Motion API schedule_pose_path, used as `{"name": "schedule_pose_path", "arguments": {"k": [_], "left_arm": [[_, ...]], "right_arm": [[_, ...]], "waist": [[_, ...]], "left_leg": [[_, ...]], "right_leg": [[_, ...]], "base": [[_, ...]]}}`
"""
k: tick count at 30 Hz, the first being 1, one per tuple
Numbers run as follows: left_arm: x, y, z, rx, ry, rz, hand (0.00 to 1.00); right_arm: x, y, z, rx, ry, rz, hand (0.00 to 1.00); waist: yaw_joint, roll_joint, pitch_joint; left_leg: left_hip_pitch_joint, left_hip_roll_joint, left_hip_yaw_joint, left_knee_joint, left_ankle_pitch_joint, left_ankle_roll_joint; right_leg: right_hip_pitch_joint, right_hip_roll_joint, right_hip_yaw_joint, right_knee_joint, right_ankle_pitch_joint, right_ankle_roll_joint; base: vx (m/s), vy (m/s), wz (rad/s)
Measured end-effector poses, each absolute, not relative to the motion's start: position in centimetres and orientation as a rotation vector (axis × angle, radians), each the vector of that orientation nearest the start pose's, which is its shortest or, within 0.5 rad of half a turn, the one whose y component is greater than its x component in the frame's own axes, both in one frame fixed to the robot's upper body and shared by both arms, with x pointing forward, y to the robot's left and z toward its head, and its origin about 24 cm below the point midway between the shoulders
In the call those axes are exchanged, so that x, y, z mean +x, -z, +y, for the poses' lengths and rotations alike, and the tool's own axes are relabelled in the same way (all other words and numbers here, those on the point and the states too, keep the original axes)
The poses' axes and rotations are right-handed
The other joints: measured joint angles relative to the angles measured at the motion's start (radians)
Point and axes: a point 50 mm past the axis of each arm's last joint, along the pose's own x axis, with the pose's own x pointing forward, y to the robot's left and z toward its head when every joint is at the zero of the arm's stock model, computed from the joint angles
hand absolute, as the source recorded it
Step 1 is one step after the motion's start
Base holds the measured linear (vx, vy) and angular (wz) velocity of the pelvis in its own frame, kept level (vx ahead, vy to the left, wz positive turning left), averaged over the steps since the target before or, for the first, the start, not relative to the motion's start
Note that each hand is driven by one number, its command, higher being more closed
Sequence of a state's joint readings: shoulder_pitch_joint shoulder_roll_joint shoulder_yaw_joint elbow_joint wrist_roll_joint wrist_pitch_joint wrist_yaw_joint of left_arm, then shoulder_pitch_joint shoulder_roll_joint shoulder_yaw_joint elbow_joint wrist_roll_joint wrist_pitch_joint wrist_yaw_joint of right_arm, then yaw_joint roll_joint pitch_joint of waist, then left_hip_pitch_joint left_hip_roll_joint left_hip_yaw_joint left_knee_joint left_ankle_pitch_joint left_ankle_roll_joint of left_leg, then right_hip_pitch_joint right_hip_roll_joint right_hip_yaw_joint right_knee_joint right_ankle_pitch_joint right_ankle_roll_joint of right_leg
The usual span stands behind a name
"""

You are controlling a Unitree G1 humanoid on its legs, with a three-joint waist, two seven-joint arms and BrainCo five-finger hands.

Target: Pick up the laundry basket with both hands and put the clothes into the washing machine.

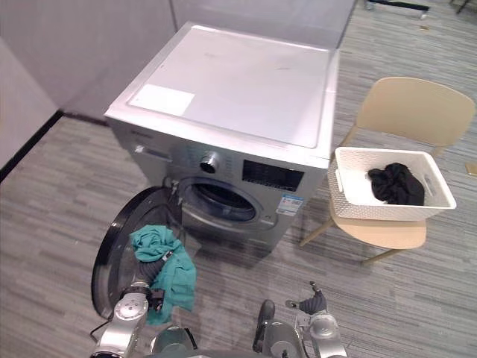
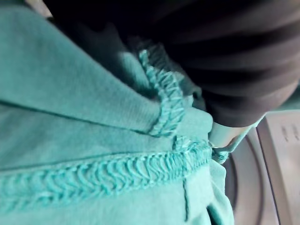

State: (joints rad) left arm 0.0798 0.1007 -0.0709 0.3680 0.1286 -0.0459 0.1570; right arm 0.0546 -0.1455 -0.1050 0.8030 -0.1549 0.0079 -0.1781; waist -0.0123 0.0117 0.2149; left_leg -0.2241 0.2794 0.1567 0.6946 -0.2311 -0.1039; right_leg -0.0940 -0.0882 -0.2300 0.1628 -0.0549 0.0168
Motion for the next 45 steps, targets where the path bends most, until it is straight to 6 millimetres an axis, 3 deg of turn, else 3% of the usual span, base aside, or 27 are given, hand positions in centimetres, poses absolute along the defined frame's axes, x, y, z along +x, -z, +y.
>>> {"name": "schedule_pose_path", "arguments": {"k": [3, 4, 5, 6, 8, 10, 12, 15, 18, 22, 27, 29, 32, 33, 39, 40, 41, 42, 45], "left_arm": [[22.1, 4.7, 16.8, 0.262, -0.077, 0.351, 1.00], [22.4, 4.5, 16.9, 0.267, -0.089, 0.341, 1.00], [22.9, 4.2, 16.9, 0.275, -0.091, 0.330, 1.00], [23.3, 3.9, 17.0, 0.280, -0.094, 0.314, 1.00], [25.6, 1.8, 16.9, 0.291, -0.106, 0.225, 1.00], [27.1, 0.2, 17.0, 0.303, -0.117, 0.162, 1.00], [29.2, -2.6, 16.7, 0.294, -0.145, 0.054, 1.00], [32.1, -6.9, 16.3, 0.274, -0.177, -0.094, 1.00], [33.3, -10.2, 16.1, 0.252, -0.201, -0.203, 1.00], [34.6, -16.4, 16.1, 0.191, -0.272, -0.410, 1.00], [34.9, -22.3, 16.2, 0.185, -0.334, -0.589, 1.00], [34.8, -25.9, 16.9, 0.227, -0.401, -0.703, 1.00], [34.0, -30.6, 17.5, 0.350, -0.507, -0.865, 1.00], [33.6, -32.6, 17.1, 0.418, -0.544, -0.938, 1.00], [32.3, -39.1, 13.9, 0.750, -0.671, -1.175, 1.00], [31.8, -41.5, 13.2, 0.828, -0.723, -1.235, 1.00], [31.6, -42.2, 13.0, 0.845, -0.739, -1.252, 1.00], [31.3, -42.8, 12.9, 0.863, -0.754, -1.270, 0.00], [31.0, -44.4, 12.6, 0.935, -0.805, -1.312, 0.00]], "right_arm": [[15.3, 12.2, -23.4, -0.305, 0.309, 0.848, 0.00], [15.4, 12.2, -23.6, -0.316, 0.321, 0.846, 0.00], [15.9, 12.1, -23.0, -0.306, 0.314, 0.835, 0.00], [16.3, 12.0, -22.9, -0.304, 0.314, 0.823, 0.00], [18.1, 11.0, -22.9, -0.293, 0.330, 0.765, 0.00], [20.3, 9.6, -22.9, -0.276, 0.355, 0.688, 0.00], [22.7, 7.6, -22.7, -0.248, 0.387, 0.583, 0.00], [24.9, 5.2, -22.1, -0.212, 0.409, 0.461, 0.00], [27.0, 2.6, -21.4, -0.173, 0.421, 0.346, 0.00], [29.3, -1.8, -20.1, -0.110, 0.444, 0.149, 0.00], [29.8, -5.4, -20.3, -0.046, 0.480, -0.024, 0.00], [29.7, -6.2, -20.2, -0.023, 0.478, -0.077, 0.00], [29.3, -7.0, -20.1, -0.006, 0.476, -0.136, 0.00], [29.1, -7.3, -20.1, -0.003, 0.475, -0.160, 0.00], [29.0, -7.6, -20.2, 0.001, 0.464, -0.210, 0.00], [29.0, -7.8, -20.2, 0.000, 0.458, -0.230, 0.00], [29.0, -7.8, -20.3, -0.003, 0.454, -0.234, 0.00], [29.0, -7.7, -20.3, -0.002, 0.450, -0.234, 0.00], [29.0, -7.4, -20.6, -0.007, 0.449, -0.235, 0.00]], "waist": [[-0.001, 0.014, 0.012], [0.000, 0.035, 0.017], [-0.001, 0.007, 0.040], [-0.006, -0.002, 0.050], [-0.010, -0.023, 0.117], [-0.007, -0.025, 0.159], [-0.001, -0.011, 0.207], [0.001, -0.016, 0.244], [0.001, -0.026, 0.268], [0.001, -0.037, 0.297], [-0.005, -0.053, 0.312], [-0.012, -0.071, 0.321], [-0.026, -0.079, 0.321], [-0.027, -0.082, 0.322], [-0.032, -0.088, 0.321], [-0.038, -0.094, 0.321], [-0.041, -0.096, 0.322], [-0.043, -0.101, 0.324], [-0.057, -0.103, 0.325]], "left_leg": [[0.001, -0.064, -0.090, -0.228, 0.005, -0.002], [0.012, -0.081, -0.112, -0.316, 0.069, -0.007], [0.013, -0.102, -0.072, -0.301, 0.063, 0.010], [-0.003, -0.112, -0.069, -0.280, 0.056, 0.019], [-0.107, -0.124, -0.023, -0.156, 0.033, 0.041], [-0.202, -0.115, 0.022, -0.055, -0.002, 0.061], [-0.323, -0.077, 0.051, 0.088, -0.093, 0.086], [-0.501, -0.036, 0.047, 0.265, -0.170, 0.102], [-0.640, -0.007, 0.032, 0.383, -0.204, 0.104], [-0.904, 0.030, -0.015, 0.580, -0.244, 0.100], [-1.095, 0.060, -0.074, 0.754, -0.278, 0.093], [-1.138, 0.064, -0.086, 0.791, -0.280, 0.088], [-1.187, 0.069, -0.109, 0.810, -0.279, 0.074], [-1.204, 0.069, -0.116, 0.810, -0.275, 0.068], [-1.221, 0.068, -0.118, 0.802, -0.268, 0.068], [-1.232, 0.070, -0.114, 0.793, -0.268, 0.068], [-1.236, 0.071, -0.113, 0.791, -0.267, 0.068], [-1.237, 0.071, -0.113, 0.788, -0.267, 0.068], [-1.243, 0.074, -0.110, 0.776, -0.267, 0.068]], "right_leg": [[-0.013, -0.002, 0.042, 0.022, -0.008, 0.013], [-0.040, -0.001, 0.074, 0.067, -0.024, 0.038], [-0.074, -0.021, 0.106, 0.118, -0.037, 0.060], [-0.098, -0.033, 0.113, 0.141, -0.040, 0.072], [-0.220, -0.064, 0.155, 0.248, -0.049, 0.083], [-0.340, -0.071, 0.200, 0.333, -0.054, 0.091], [-0.480, -0.064, 0.226, 0.452, -0.093, 0.115], [-0.669, -0.063, 0.235, 0.629, -0.149, 0.112], [-0.814, -0.061, 0.237, 0.749, -0.179, 0.105], [-1.084, -0.049, 0.244, 0.959, -0.227, 0.098], [-1.268, -0.035, 0.246, 1.152, -0.281, 0.082], [-1.316, -0.035, 0.248, 1.206, -0.299, 0.075], [-1.357, -0.036, 0.233, 1.230, -0.306, 0.070], [-1.369, -0.036, 0.227, 1.232, -0.305, 0.067], [-1.387, -0.036, 0.216, 1.229, -0.302, 0.055], [-1.399, -0.035, 0.214, 1.217, -0.299, 0.052], [-1.402, -0.034, 0.212, 1.212, -0.297, 0.051], [-1.404, -0.033, 0.212, 1.208, -0.296, 0.050], [-1.404, -0.028, 0.207, 1.185, -0.292, 0.054]], "base": [[0.09, 0.134, -0.54], [0.11, 0.237, -0.79], [0.11, 0.223, -0.66], [0.10, 0.206, -0.37], [0.00, 0.236, -0.40], [-0.08, 0.193, -0.72], [-0.14, 0.137, -0.64], [-0.16, 0.046, -0.18], [-0.09, -0.027, -0.16], [-0.06, -0.085, -0.10], [-0.06, -0.110, 0.01], [-0.08, -0.101, 0.07], [-0.06, -0.083, 0.04], [-0.03, -0.052, 0.04], [0.02, -0.021, -0.01], [0.04, -0.011, -0.08], [0.04, -0.005, -0.09], [0.04, 0.006, -0.09], [0.06, 0.012, -0.11]]}}
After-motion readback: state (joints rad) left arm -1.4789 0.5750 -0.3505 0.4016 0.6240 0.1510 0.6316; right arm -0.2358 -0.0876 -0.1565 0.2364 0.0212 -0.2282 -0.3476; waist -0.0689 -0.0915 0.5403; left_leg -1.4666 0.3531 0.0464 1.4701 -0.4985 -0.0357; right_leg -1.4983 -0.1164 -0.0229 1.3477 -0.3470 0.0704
